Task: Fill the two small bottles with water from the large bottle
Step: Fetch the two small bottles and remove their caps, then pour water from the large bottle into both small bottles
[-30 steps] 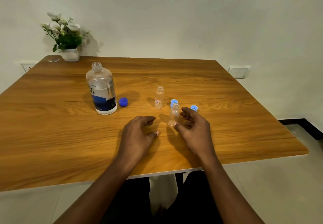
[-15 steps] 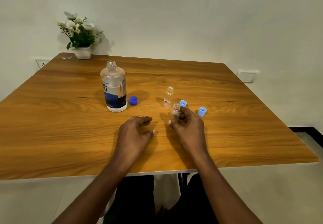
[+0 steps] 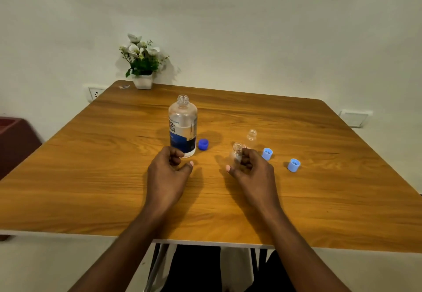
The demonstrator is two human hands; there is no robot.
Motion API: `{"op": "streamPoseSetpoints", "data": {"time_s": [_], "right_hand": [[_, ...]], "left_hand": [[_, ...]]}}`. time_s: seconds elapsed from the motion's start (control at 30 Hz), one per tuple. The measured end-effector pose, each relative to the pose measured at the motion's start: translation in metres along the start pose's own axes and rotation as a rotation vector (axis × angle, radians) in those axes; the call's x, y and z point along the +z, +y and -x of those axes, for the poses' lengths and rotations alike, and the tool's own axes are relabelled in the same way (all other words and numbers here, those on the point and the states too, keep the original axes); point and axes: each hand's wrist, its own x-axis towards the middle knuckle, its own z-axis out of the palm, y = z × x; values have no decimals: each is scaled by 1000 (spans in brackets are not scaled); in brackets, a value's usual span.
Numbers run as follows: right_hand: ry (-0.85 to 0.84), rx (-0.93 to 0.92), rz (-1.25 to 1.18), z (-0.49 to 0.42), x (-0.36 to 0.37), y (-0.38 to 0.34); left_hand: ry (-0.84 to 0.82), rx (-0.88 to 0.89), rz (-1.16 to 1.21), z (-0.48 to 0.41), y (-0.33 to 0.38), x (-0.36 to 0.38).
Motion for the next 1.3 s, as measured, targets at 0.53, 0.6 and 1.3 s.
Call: {"op": "streamPoseSetpoints", "data": {"time_s": [0.53,0.6,1.3], "right_hand": [[-88,-107,12,-13,12,-1],[-91,-111,9,-14,13,-1],[18,-266,-49,-12,13,-1]], "left_hand": [[-78,85,81,-53,-8,5],[-81,114,93,-56,-7,7],[37,425,-210,-57,-7,0]]}}
